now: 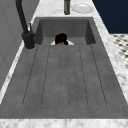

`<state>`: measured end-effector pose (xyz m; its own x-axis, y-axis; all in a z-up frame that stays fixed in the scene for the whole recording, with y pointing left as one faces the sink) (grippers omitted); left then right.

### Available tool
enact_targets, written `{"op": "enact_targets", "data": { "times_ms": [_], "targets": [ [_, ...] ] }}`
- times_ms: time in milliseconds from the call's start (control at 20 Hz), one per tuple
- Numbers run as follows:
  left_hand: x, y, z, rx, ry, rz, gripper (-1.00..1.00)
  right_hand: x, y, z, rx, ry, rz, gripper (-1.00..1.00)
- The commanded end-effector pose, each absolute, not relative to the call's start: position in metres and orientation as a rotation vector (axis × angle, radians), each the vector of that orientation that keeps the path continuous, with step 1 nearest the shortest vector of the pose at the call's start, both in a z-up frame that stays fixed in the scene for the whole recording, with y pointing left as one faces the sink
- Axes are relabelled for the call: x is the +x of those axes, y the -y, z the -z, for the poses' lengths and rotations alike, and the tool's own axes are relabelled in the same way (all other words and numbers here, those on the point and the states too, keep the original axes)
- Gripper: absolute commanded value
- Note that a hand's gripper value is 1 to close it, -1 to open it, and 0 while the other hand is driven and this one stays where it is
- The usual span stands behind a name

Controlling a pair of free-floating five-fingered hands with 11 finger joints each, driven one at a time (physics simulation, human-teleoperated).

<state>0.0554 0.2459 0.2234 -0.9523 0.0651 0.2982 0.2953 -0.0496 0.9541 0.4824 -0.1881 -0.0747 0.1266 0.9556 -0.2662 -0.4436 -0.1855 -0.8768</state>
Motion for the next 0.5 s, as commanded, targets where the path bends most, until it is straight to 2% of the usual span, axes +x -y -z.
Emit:
{"op": "enact_targets", "data": {
  "times_ms": [0, 450],
  "targets": [
    [0.055, -0.246, -0.223, -0.393, 2.047, 2.13, 0.0, 0.492, 0.194, 0.052, -1.117, 0.625, -1.409, 1.0],
    [0.055, -0.246, -0.223, -0.393, 2.047, 2.13, 0.0, 0.508, 0.205, 0.001, -1.035, 0.606, -1.397, 1.0]
  ]
}}
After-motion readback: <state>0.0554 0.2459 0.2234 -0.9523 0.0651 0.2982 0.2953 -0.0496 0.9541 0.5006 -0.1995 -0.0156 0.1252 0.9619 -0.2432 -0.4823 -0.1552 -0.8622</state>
